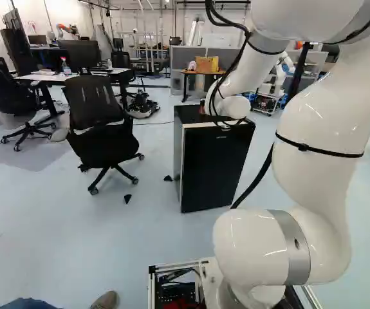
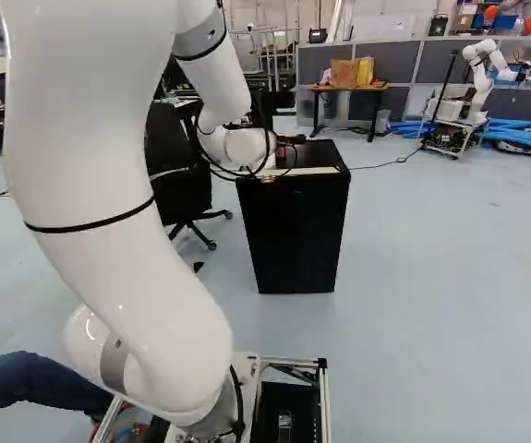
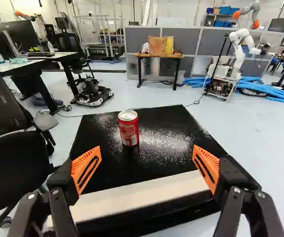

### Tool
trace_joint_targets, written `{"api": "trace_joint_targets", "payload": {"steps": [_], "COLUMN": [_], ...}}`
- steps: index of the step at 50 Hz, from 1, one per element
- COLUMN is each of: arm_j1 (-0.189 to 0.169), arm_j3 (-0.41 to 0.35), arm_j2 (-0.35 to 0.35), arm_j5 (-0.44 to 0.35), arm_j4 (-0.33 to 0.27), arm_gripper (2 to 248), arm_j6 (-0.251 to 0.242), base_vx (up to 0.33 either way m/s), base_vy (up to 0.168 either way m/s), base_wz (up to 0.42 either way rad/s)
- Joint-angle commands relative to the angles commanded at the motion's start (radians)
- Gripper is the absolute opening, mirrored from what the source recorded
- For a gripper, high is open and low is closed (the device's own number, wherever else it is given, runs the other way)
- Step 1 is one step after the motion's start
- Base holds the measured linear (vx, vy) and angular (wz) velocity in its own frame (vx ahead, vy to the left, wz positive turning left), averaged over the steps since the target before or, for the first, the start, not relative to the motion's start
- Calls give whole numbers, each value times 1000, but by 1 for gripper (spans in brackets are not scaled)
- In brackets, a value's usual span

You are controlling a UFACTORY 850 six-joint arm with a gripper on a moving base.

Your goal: Grab a drink from the fridge

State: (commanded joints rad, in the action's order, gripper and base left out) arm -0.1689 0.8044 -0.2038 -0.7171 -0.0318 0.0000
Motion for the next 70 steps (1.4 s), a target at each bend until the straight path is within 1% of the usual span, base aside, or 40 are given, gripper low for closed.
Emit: {"api": "trace_joint_targets", "payload": {"steps": [25, 49, 70], "arm_j1": [8, 16, 21], "arm_j3": [100, 199, 283], "arm_j2": [-88, -212, -318], "arm_j5": [-16, -46, -95], "arm_j4": [-34, -59, -59], "arm_gripper": [247, 247, 247], "arm_j6": [0, 0, 0], "base_vx": [0, 0, 0], "base_vy": [0, 0, 0], "base_wz": [0, 0, 0]}}
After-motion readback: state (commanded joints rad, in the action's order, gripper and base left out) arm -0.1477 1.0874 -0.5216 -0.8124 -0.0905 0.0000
